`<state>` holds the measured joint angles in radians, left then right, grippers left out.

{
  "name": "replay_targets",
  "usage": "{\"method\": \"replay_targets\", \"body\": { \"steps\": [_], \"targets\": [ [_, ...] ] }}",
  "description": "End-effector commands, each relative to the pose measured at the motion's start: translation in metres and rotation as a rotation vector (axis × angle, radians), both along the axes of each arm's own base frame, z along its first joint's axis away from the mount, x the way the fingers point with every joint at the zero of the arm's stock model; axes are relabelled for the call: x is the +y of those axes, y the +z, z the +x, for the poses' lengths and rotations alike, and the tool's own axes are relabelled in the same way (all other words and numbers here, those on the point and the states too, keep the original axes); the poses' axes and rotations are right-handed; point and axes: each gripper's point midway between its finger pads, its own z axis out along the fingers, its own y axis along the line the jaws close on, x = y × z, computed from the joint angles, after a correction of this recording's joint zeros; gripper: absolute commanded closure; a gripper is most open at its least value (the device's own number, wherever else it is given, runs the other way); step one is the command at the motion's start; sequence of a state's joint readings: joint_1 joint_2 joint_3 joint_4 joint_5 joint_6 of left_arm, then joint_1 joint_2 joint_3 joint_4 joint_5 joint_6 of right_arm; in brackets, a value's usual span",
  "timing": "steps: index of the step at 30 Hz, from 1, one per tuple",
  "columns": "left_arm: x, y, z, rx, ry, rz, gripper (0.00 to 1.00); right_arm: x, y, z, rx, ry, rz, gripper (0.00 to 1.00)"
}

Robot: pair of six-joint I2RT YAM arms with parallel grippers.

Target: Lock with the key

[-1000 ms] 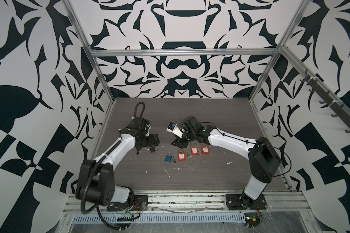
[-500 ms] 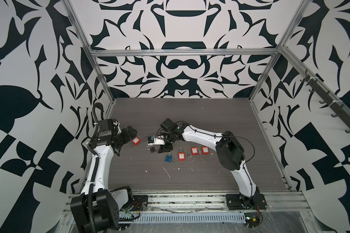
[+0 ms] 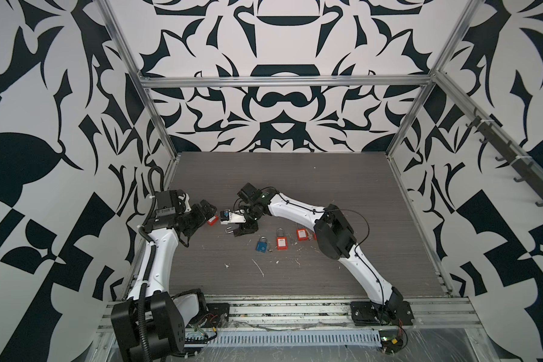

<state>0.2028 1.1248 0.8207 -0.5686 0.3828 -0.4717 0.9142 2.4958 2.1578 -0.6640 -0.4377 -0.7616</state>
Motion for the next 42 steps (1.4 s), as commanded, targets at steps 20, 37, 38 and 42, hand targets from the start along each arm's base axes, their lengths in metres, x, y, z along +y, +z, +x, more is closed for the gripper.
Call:
{"method": "replay_targets", "body": {
  "steps": [20, 37, 38, 42],
  "targets": [
    [-0.004, -0.006, -0.005, 0.011, -0.006, -0.033, 0.08, -0.012, -0.008, -0.026, 0.126, 0.055, -0.126, 0.6],
    [-0.005, -0.002, -0.007, 0.005, -0.02, -0.029, 0.09, -0.008, -0.026, -0.025, 0.156, -0.036, -0.18, 0.58],
    [-0.006, -0.002, -0.007, 0.006, -0.022, -0.028, 0.09, -0.008, -0.023, -0.025, 0.156, -0.036, -0.179, 0.62],
    [-0.006, 0.001, -0.006, -0.008, -0.035, -0.02, 0.08, -0.005, -0.003, -0.019, 0.114, -0.041, -0.142, 0.77]
  ]
}}
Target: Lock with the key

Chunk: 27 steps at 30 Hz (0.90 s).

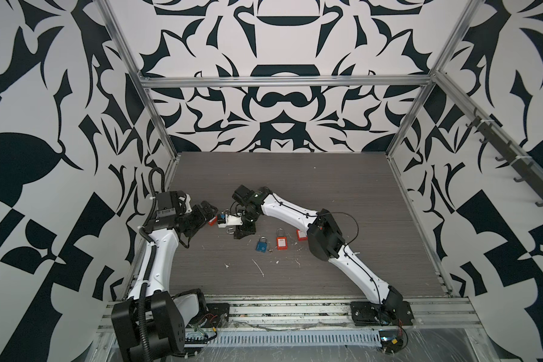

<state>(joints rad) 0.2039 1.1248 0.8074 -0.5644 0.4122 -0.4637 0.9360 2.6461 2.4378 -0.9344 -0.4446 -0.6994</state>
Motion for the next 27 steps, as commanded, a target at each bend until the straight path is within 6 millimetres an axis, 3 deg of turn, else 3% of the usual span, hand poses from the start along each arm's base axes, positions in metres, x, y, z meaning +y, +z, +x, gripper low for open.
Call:
{"method": "replay_targets", "body": {
  "steps": [1, 6, 8, 12, 17, 22, 27],
  "targets": [
    [-0.001, 0.005, -0.003, -0.015, -0.018, 0.005, 0.08, -0.005, 0.019, -0.001, -0.031, -0.008, -0.009, 0.78],
    [-0.004, 0.016, 0.005, -0.094, -0.074, 0.026, 0.09, -0.009, 0.079, 0.013, -0.134, -0.009, 0.151, 0.88],
    [-0.006, 0.021, 0.01, -0.134, -0.094, 0.028, 0.1, -0.019, 0.101, 0.019, -0.184, -0.017, 0.222, 0.88],
    [-0.012, 0.029, 0.019, -0.197, -0.16, 0.038, 0.14, -0.047, 0.125, 0.021, -0.247, -0.007, 0.254, 0.88],
    [-0.049, 0.035, 0.019, -0.293, -0.386, 0.033, 0.21, -0.098, 0.139, 0.012, -0.241, 0.017, 0.229, 0.88],
    [-0.087, 0.051, 0.011, -0.458, -0.647, 0.102, 0.27, -0.144, 0.157, -0.008, -0.106, 0.031, 0.268, 0.87],
    [-0.138, 0.066, -0.021, -0.785, -0.989, 0.232, 0.27, -0.167, 0.163, -0.029, -0.073, 0.067, 0.227, 0.87]
  ]
}}
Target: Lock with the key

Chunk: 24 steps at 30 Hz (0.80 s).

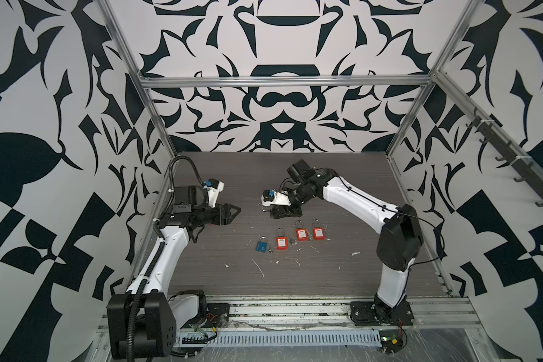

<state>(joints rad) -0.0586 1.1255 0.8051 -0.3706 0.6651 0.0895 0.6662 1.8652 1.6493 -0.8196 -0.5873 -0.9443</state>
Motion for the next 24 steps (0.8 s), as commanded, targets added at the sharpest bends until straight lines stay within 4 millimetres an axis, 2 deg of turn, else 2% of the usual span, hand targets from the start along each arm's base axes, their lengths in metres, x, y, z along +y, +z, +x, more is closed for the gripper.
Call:
{"method": "replay_targets", "body": {
  "steps": [1, 3, 7, 14, 19, 24],
  "targets": [
    [-0.033, 0.026, -0.026, -0.372, -0.301, 0.045, 0.27, -0.008, 0.018, -0.035, 0.042, 0.09, 0.012, 0.88],
    [-0.041, 0.038, -0.033, -0.484, -0.36, 0.027, 0.27, -0.012, 0.022, -0.041, 0.053, 0.091, 0.009, 0.88],
    [-0.056, 0.052, -0.053, -0.643, -0.525, -0.002, 0.35, -0.017, 0.033, -0.055, 0.084, 0.105, 0.037, 0.87],
    [-0.079, 0.037, -0.079, -0.876, -0.717, 0.126, 0.41, -0.022, 0.046, -0.067, 0.138, 0.105, 0.032, 0.88],
    [-0.093, 0.025, -0.082, -0.995, -0.771, 0.266, 0.42, -0.024, 0.054, -0.07, 0.159, 0.089, 0.026, 0.88],
    [-0.103, 0.016, -0.081, -1.047, -0.808, 0.355, 0.49, -0.022, 0.06, -0.075, 0.182, 0.089, 0.046, 0.88]
  ]
}}
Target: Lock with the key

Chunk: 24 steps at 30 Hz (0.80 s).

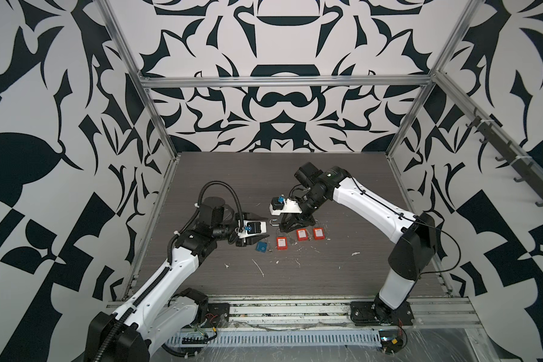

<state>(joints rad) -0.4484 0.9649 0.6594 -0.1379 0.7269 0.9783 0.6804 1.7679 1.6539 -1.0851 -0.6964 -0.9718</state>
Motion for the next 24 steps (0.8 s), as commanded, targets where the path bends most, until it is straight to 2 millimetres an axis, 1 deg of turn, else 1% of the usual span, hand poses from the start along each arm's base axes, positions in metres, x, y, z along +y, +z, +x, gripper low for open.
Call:
{"method": "replay_targets", "body": {
  "steps": [1, 3, 8, 10, 14, 17, 24],
  "targets": [
    [-0.002, -0.011, 0.01, -0.121, 0.021, 0.073, 0.5, 0.002, 0.031, -0.013, 0.012, 0.012, 0.066, 0.88],
    [-0.005, -0.013, 0.016, -0.156, 0.042, 0.089, 0.51, 0.001, 0.031, -0.014, 0.015, 0.014, 0.062, 0.89],
    [-0.008, -0.015, 0.024, -0.188, 0.06, 0.106, 0.56, 0.0, 0.032, -0.015, 0.018, 0.01, 0.055, 0.89],
    [-0.01, -0.013, 0.022, -0.189, 0.048, 0.099, 0.58, 0.0, 0.033, -0.016, 0.023, 0.011, 0.056, 0.89],
    [-0.013, -0.017, 0.022, -0.201, 0.042, 0.117, 0.63, 0.001, 0.036, -0.017, 0.033, 0.013, 0.065, 0.89],
    [-0.015, -0.016, 0.019, -0.211, 0.031, 0.115, 0.66, 0.003, 0.039, -0.018, 0.036, 0.019, 0.074, 0.89],
    [-0.021, -0.016, 0.014, -0.23, 0.01, 0.116, 0.75, 0.002, 0.037, -0.018, 0.056, 0.018, 0.058, 0.89]
  ]
}}
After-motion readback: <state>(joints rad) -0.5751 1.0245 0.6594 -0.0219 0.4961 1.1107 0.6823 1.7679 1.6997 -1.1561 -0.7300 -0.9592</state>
